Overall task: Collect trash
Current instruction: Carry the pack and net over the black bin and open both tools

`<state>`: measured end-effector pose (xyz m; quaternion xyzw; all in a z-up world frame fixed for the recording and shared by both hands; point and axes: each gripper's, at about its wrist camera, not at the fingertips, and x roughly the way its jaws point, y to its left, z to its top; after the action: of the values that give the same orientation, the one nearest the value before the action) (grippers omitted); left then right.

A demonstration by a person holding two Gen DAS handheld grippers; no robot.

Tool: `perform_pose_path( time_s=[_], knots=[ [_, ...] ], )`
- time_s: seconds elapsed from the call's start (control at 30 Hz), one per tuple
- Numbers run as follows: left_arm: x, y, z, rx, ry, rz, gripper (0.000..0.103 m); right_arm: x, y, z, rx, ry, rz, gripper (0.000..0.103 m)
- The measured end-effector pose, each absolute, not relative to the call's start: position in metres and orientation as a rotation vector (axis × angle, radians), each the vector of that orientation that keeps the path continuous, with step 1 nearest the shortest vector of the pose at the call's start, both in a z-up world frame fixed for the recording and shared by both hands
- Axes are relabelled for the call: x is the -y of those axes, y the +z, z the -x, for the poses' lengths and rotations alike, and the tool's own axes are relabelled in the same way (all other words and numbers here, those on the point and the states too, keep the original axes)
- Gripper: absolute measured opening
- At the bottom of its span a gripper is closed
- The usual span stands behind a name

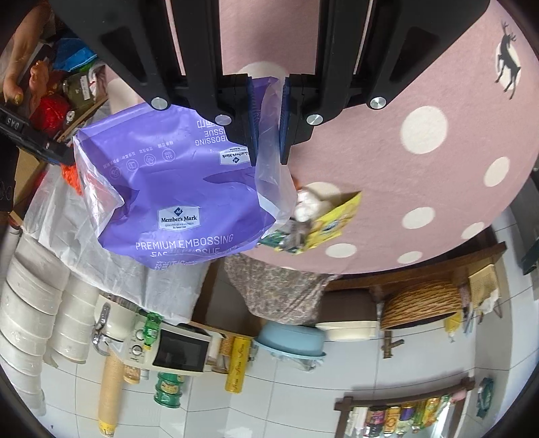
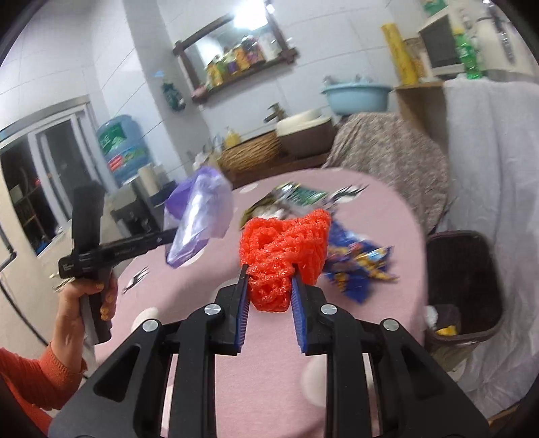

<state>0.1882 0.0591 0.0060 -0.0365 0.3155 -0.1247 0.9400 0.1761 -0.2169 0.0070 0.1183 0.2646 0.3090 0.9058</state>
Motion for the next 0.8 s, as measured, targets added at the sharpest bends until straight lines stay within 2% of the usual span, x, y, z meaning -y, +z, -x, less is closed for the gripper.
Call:
perform_pose_path(
  time_s=[0.23,0.57,0.8],
  knots=[
    [0.0,0.022,-0.23,-0.651,-0.382,0.041,0.012,0.301,0.0,-0.206,-0.524,0.345,-0.27,0.024],
    [0.108,0.027,-0.291,-0.715,-0.505,-0.082,0.012,0.363,-0.085,-0.274,-0.701,0.105,-0.288,0.024],
    [0.162,0.015,-0.334,-0.806,-0.528,-0.137,0.012,0.373,-0.136,-0.318,-0.8,0.051,-0.296,0.024]
  ],
)
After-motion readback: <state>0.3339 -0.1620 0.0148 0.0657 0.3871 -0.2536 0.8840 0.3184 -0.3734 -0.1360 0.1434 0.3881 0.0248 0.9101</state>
